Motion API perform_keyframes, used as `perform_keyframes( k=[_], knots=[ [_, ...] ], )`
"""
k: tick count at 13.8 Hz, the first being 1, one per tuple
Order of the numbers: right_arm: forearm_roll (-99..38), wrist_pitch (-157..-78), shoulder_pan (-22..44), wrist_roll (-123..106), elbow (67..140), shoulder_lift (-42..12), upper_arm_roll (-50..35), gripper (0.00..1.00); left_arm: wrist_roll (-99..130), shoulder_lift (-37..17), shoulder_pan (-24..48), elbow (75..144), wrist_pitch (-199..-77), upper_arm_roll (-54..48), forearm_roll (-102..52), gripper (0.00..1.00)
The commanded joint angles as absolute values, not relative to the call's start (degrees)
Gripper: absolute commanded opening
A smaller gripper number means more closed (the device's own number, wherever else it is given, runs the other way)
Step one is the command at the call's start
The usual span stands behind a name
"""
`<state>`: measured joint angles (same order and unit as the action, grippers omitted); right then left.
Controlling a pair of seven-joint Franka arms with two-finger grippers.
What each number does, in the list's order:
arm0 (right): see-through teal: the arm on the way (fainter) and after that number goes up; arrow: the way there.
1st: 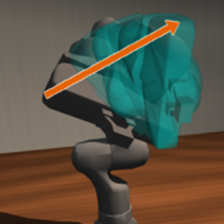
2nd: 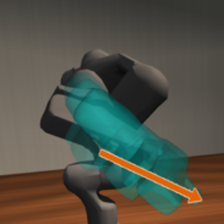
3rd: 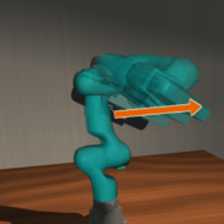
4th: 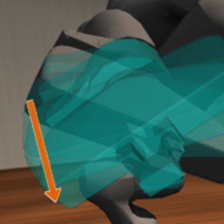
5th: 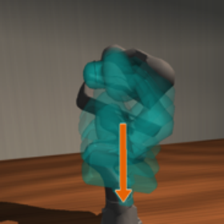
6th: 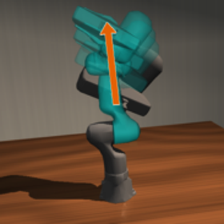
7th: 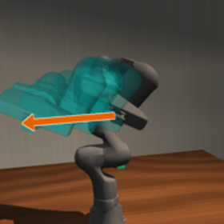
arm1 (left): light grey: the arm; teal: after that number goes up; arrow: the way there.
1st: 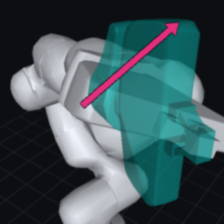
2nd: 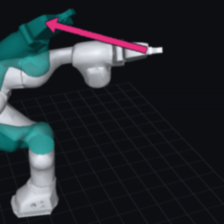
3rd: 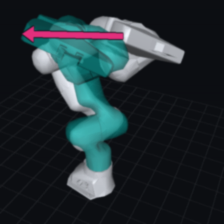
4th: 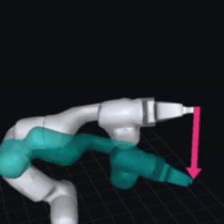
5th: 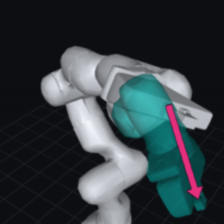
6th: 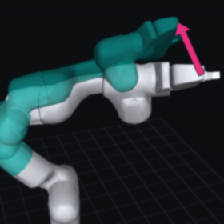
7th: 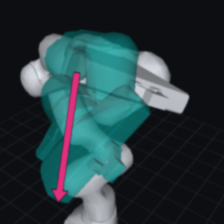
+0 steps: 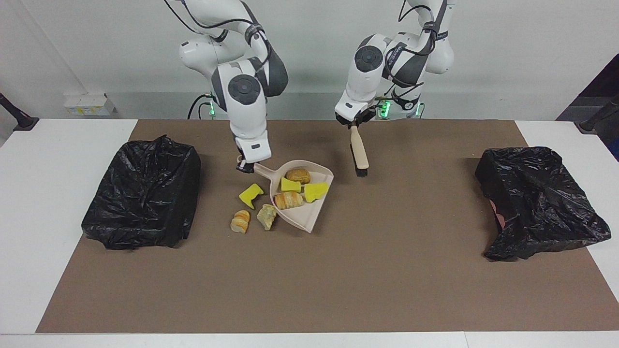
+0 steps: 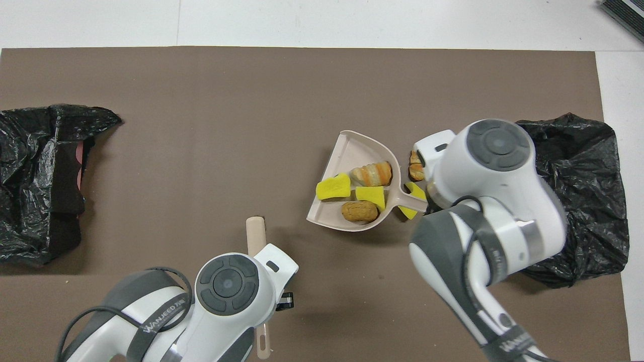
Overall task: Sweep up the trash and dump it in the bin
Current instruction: 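Carry the dustpan to the black bag with the right gripper and tip it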
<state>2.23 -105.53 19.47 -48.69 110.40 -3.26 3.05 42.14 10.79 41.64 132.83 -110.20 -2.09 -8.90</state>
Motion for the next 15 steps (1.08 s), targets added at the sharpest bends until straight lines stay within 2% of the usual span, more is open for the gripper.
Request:
perform_keyframes(
  k=[1,4,9,13,14,15],
  knots=[
    [1.41,-103.19,11.63,-56.23,109.08,0.43,2.72,0.0,44.82,11.79,44.9,137.1,-116.87,-1.49,-9.67,0.0],
    [2.37,-101.95,3.81,-59.05,107.84,3.77,3.08,0.0,45.09,8.1,47.71,137.28,-121.36,-1.49,-12.48,0.0],
    [5.95,-103.44,-11.31,-73.01,107.4,3.96,3.34,0.0,45.88,5.98,50.62,138.6,-125.24,-1.41,-14.59,0.0],
    [15.29,-109.95,-19.32,-82.5,107.14,3.87,3.43,0.0,46.58,2.2,51.5,138.69,-127.61,-1.41,-14.59,0.0],
    [15.73,-110.04,-20.64,-84.27,107.4,3.78,3.51,0.0,45.1,2.11,51.33,138.34,-127.1,-1.32,-14.5,0.12],
    [18.08,-110.56,-21.18,-85.85,107.49,3.26,3.52,0.0,43.0,1.59,50.55,137.64,-127.0,-1.23,-14.5,0.93]
  ],
)
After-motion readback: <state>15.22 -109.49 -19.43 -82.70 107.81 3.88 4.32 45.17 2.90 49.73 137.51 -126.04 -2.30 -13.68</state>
